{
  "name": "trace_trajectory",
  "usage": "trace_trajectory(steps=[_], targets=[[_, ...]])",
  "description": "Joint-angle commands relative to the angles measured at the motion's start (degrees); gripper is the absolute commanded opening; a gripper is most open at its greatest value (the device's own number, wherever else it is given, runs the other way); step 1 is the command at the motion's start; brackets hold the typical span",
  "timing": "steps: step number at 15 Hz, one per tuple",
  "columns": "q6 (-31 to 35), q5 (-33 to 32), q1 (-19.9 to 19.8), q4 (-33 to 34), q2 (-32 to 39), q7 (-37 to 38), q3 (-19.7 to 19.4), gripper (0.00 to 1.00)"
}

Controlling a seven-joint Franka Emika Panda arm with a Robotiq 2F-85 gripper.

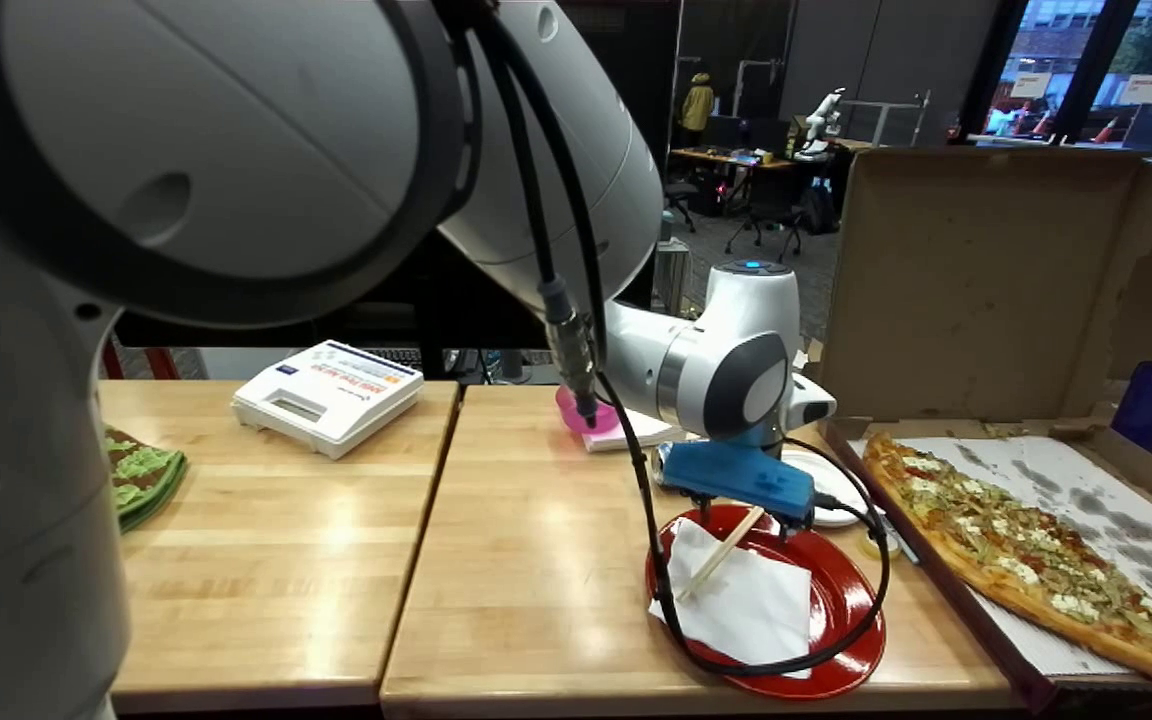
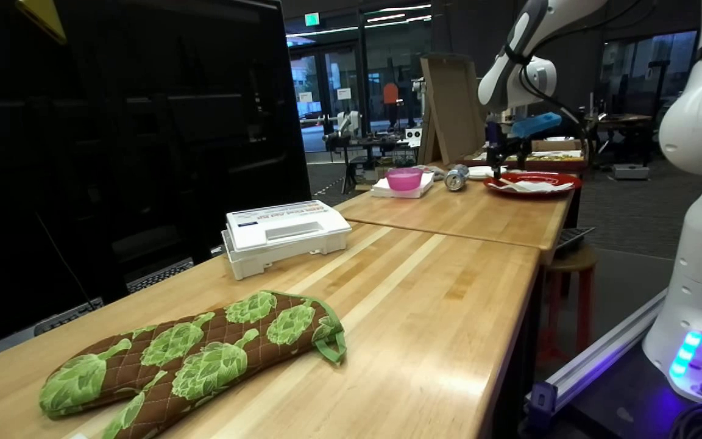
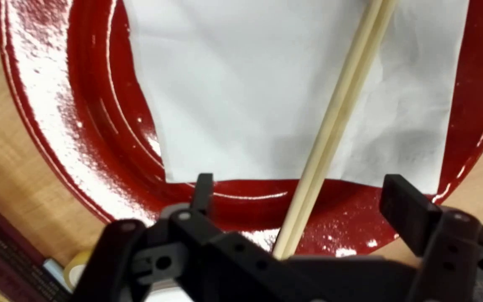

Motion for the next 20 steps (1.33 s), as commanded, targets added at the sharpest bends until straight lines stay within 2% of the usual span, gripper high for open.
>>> trace_trajectory(steps=[1, 12, 17, 20], targets=[[-5.6, 1.1, -0.5, 0.7, -0.6, -3.5, 0.6, 1.00], [-14.6, 5.0, -1.1, 8.4, 4.3, -5.3, 1.0, 1.00], [-16.2, 4.8, -1.4, 11.1, 6.4, -5.0, 1.2, 1.00], [-17.1, 5.1, -1.6, 12.3, 7.3, -5.1, 1.3, 0.88]])
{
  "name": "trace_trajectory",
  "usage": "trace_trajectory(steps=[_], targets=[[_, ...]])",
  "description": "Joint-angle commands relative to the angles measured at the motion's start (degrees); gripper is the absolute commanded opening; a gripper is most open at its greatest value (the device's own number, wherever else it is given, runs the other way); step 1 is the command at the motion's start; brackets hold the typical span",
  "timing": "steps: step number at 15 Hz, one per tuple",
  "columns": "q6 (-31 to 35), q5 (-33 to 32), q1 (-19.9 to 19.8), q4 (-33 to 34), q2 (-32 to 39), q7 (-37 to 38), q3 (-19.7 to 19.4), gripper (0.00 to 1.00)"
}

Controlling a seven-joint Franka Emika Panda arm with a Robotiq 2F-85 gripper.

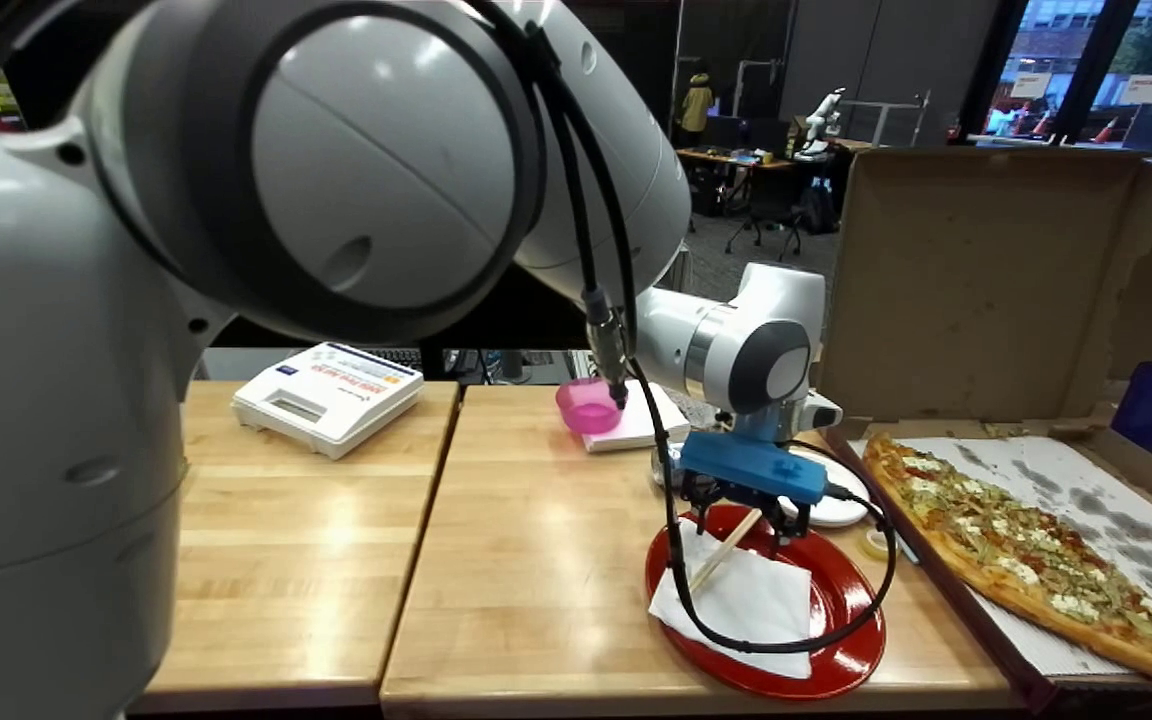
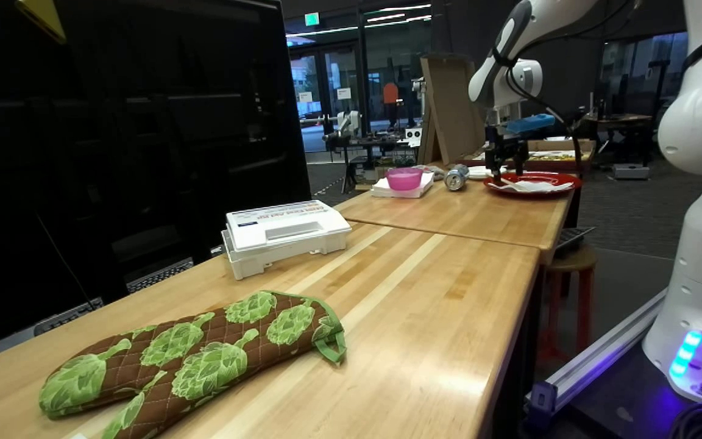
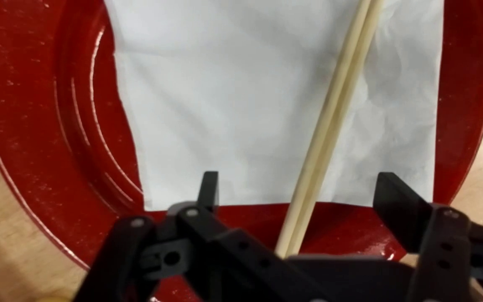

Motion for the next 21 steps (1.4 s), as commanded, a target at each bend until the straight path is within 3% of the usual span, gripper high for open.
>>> trace_trajectory(steps=[1, 7, 9, 10, 17, 21], targets=[[-2.8, 0.9, -1.0, 2.4, 1.2, -0.7, 0.8, 0.92], [-4.8, 1.0, -1.5, 4.2, 2.5, -0.9, 1.1, 0.81], [-5.3, 1.0, -1.5, 4.5, 2.7, -0.9, 1.1, 0.57], [-5.5, 1.0, -1.6, 4.7, 2.8, -1.0, 1.2, 0.55], [-6.9, 1.5, -2.1, 5.7, 3.2, -1.5, 1.5, 0.02], [-7.6, 2.1, -2.3, 6.3, 3.4, -1.7, 1.5, 0.04]])
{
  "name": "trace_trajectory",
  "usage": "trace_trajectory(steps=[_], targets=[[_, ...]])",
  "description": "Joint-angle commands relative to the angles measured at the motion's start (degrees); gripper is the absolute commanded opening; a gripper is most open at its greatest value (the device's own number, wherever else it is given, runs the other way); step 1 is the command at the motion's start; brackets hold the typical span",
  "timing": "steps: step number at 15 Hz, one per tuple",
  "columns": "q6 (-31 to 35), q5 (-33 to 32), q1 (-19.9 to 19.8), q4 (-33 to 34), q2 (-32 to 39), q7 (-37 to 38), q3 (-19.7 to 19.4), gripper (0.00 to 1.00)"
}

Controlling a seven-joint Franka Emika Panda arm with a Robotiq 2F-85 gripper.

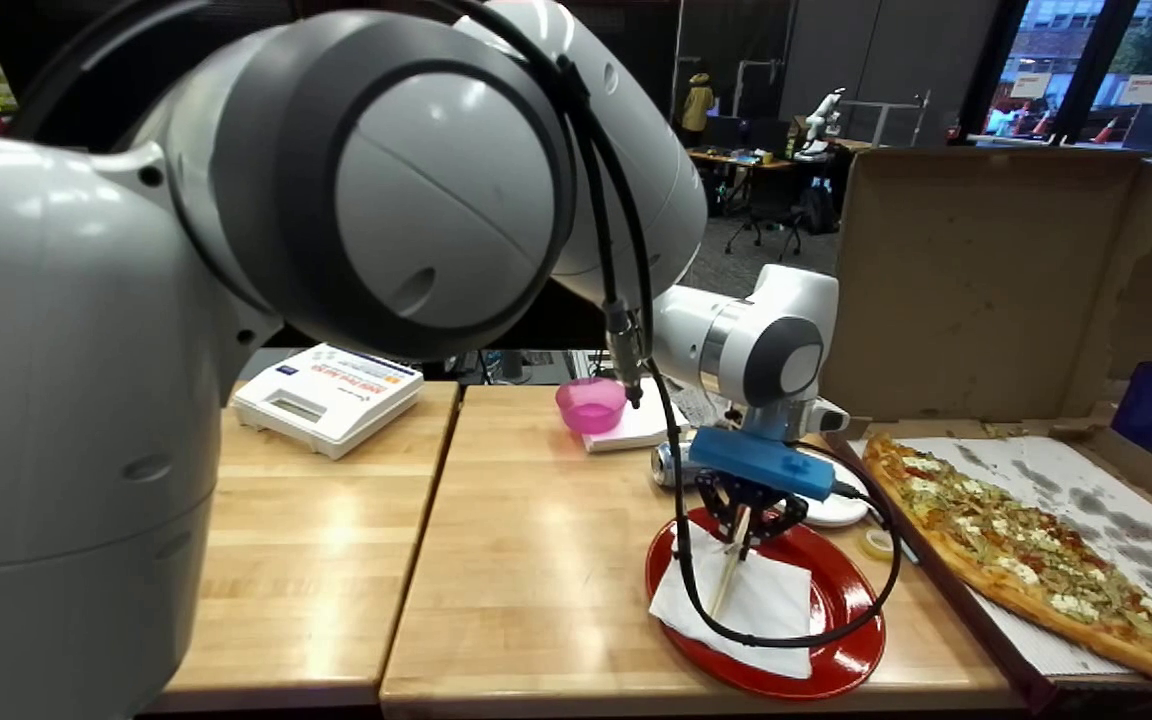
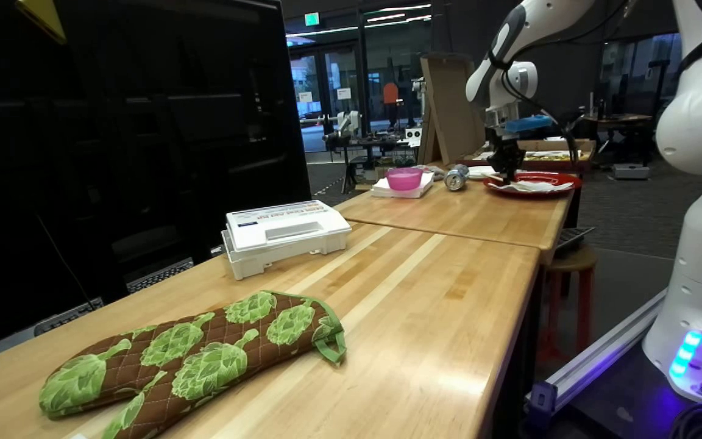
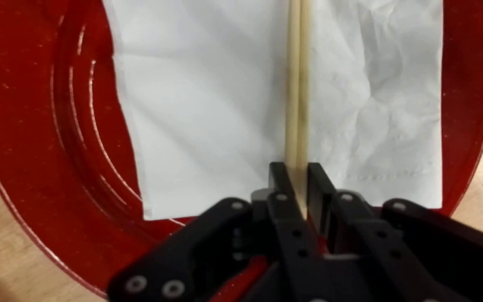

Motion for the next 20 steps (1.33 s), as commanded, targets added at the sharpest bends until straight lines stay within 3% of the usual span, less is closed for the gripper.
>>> trace_trajectory(steps=[1, 8, 17, 20], targets=[[-1.8, 1.1, -1.2, 1.2, 0.0, -1.5, 0.8, 0.04], [0.3, 0.0, -1.3, -1.3, -2.7, -1.9, 0.3, 0.04], [12.6, -4.4, 0.2, -14.3, -11.7, -3.3, 0.0, 0.04], [14.8, -8.7, 1.3, -17.8, -14.0, -1.7, -0.6, 0.04]])
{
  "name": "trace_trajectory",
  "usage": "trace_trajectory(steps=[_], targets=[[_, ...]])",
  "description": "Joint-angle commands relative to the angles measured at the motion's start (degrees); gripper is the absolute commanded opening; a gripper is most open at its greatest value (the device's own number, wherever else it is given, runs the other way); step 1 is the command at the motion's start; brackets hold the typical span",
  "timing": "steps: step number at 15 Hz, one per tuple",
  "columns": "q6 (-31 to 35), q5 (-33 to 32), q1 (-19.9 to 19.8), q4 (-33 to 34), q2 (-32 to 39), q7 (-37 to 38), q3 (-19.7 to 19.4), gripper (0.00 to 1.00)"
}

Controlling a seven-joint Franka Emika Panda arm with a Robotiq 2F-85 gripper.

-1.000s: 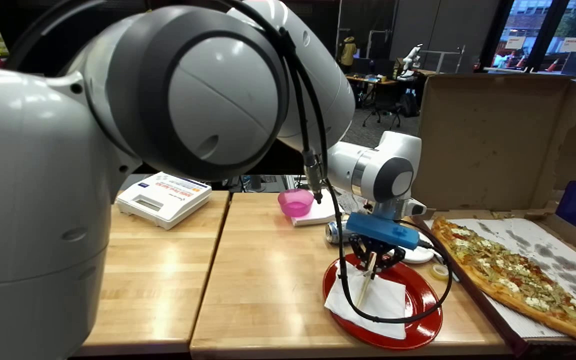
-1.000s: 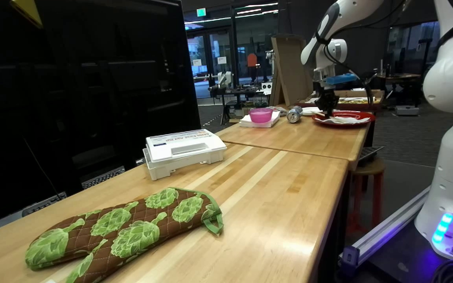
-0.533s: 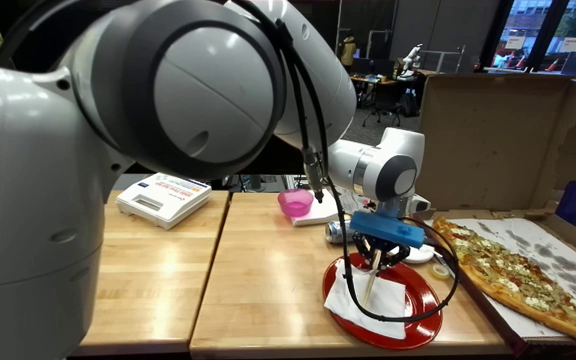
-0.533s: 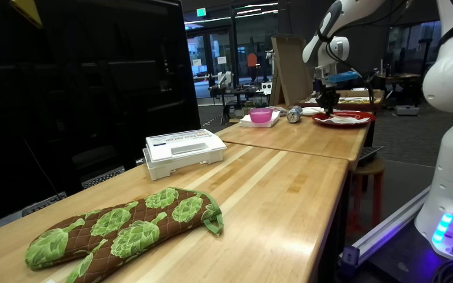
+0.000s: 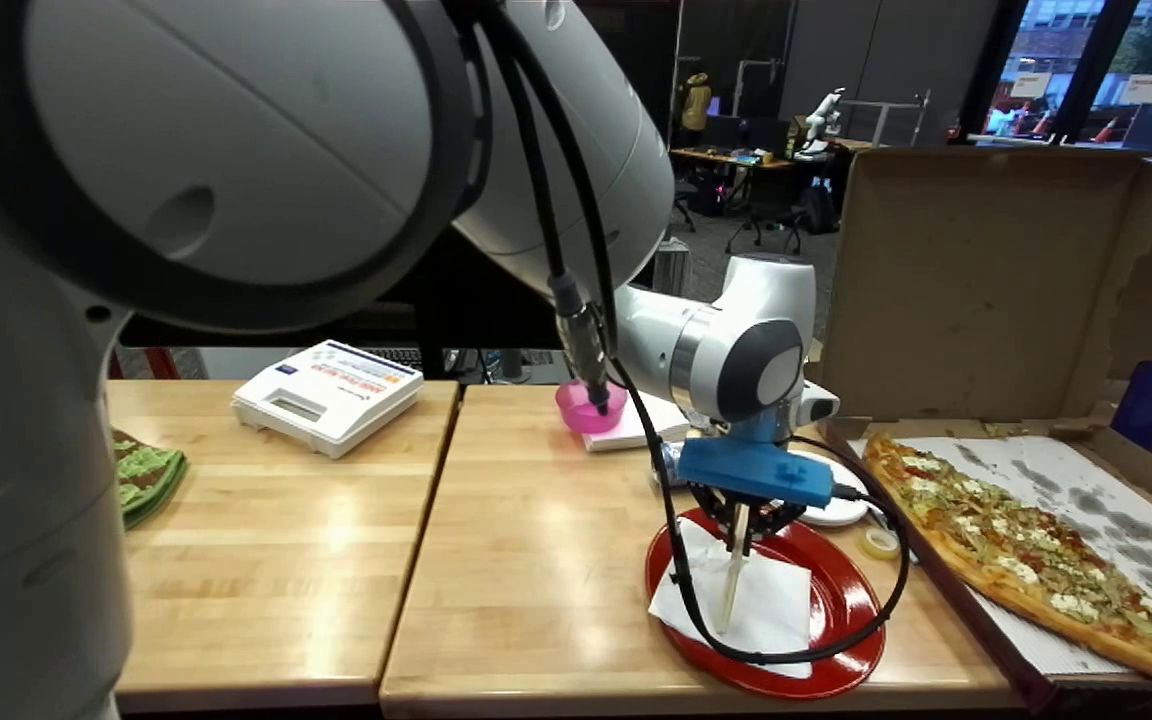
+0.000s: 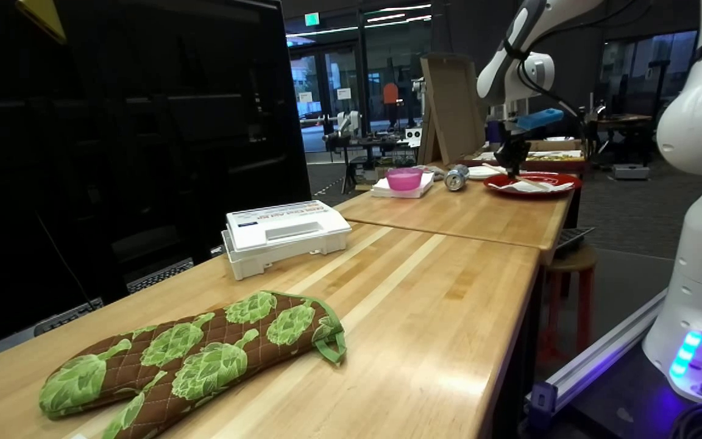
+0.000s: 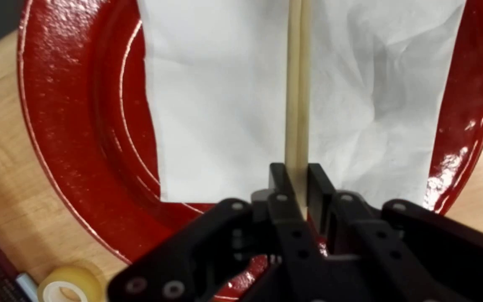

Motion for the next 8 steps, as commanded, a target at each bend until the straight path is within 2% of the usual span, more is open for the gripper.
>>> trace_trajectory(steps=[1, 8], targets=[[3.6, -6.4, 1.6, -6.5, -5.5, 2.1, -0.9, 0.04], [6.2, -27.8, 3.3, -12.7, -13.1, 14.8, -1.9, 0.04]])
